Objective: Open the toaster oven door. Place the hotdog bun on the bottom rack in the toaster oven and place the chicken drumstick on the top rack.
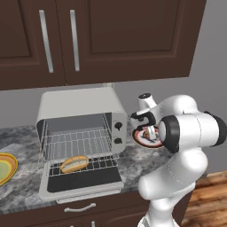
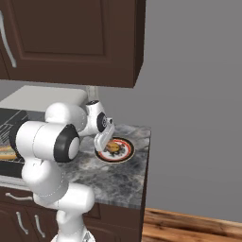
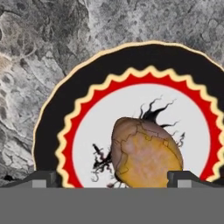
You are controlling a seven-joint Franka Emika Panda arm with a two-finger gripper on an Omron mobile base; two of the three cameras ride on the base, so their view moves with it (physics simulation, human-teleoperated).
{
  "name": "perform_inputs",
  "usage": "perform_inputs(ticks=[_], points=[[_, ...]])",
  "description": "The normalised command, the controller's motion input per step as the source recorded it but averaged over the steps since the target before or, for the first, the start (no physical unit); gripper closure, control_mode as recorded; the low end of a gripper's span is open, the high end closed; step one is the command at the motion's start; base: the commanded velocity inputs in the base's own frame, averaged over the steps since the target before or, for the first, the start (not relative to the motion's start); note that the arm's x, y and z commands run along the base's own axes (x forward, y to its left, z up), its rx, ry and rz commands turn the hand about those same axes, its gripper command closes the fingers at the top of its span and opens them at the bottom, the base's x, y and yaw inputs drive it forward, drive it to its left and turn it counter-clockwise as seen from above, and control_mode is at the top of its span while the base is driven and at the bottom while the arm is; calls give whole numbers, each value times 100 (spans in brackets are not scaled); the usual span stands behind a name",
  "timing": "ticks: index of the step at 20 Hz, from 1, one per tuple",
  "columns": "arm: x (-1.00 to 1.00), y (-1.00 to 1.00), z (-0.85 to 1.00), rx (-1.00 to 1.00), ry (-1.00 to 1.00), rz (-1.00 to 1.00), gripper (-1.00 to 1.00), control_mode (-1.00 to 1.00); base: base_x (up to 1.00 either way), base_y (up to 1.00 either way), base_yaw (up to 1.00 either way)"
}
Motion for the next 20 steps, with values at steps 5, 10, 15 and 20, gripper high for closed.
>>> perform_inputs(ticks=[5, 10, 15, 20], points=[[20, -1, -2, 0, 0, 0, -100, -100, 0, 0, 0], [15, -1, -10, 0, 0, 0, -100, -100, 0, 0, 0], [1, -3, -19, 0, 0, 0, -100, -100, 0, 0, 0], [8, -4, -14, 0, 0, 0, -100, -100, 0, 0, 0]])
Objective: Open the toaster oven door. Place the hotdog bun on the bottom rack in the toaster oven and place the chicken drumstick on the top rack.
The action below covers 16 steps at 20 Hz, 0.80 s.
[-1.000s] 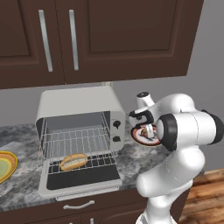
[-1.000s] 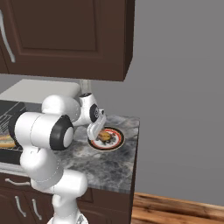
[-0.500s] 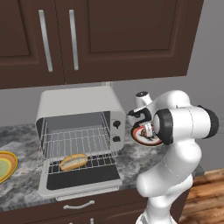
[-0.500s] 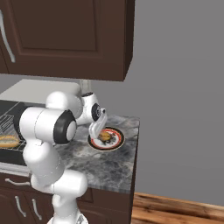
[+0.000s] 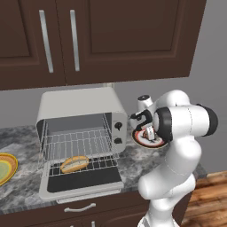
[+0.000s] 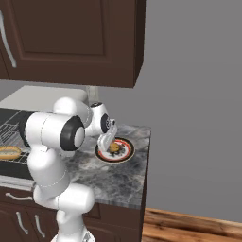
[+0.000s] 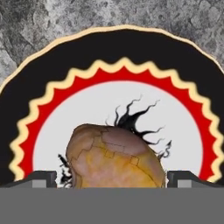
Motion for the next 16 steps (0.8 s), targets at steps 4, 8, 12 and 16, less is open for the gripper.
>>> perform_inputs(ticks=[4, 8, 12, 16], points=[[6, -2, -12, 0, 0, 0, -100, -100, 0, 0, 0], [4, 0, -17, 0, 0, 0, -100, -100, 0, 0, 0], [7, 0, -17, 0, 0, 1, -100, -100, 0, 0, 0], [10, 0, -11, 0, 0, 1, -100, -100, 0, 0, 0]])
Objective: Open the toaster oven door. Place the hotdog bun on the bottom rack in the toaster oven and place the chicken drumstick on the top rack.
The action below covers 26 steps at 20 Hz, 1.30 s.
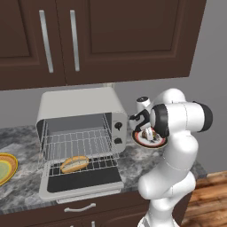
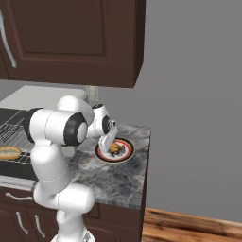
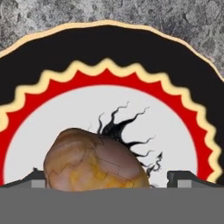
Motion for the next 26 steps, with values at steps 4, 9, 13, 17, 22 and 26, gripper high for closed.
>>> perform_inputs(ticks=[4, 9, 13, 17, 22, 26], points=[[2, 0, -13, 0, 0, 2, 100, -100, 0, 0, 0], [-6, -2, -12, 0, -1, 0, 100, -100, 0, 0, 0], [-16, -3, -2, 0, -6, 0, 100, -100, 0, 0, 0], [-34, 0, 0, 2, -8, -4, 100, -100, 0, 0, 0], [-33, 0, 16, 5, -2, -6, 100, -100, 0, 0, 0], [-34, -1, 30, 4, 0, -7, 100, -100, 0, 0, 0]])
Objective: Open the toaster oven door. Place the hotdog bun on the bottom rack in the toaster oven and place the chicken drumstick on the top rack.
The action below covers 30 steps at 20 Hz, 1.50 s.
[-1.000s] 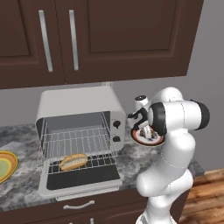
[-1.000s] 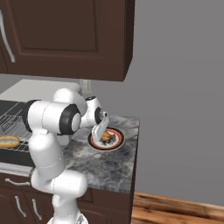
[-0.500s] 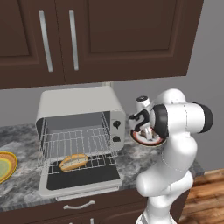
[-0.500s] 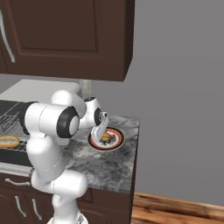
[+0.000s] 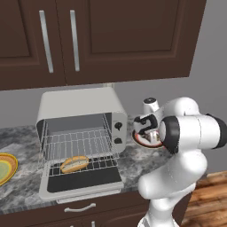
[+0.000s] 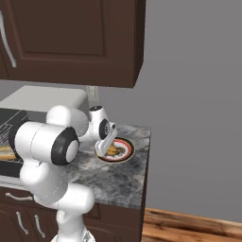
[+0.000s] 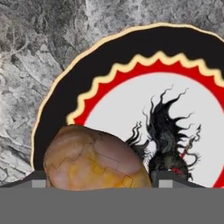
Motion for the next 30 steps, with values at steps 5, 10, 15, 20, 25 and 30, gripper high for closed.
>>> perform_inputs(ticks=[5, 10, 15, 20, 25, 30], points=[[-36, 0, 39, 1, 0, -11, 100, -100, 0, 0, 0], [-54, 0, 29, 4, 0, -20, 100, -100, 0, 0, 0], [-59, 0, 27, 12, 0, -30, 100, -100, 0, 0, 0], [-63, 3, 27, 8, -4, -24, 100, -100, 0, 0, 0], [-61, 12, 28, 3, -12, -23, 100, -100, 0, 0, 0], [-53, 25, 29, 6, -15, -31, 100, -100, 0, 0, 0]])
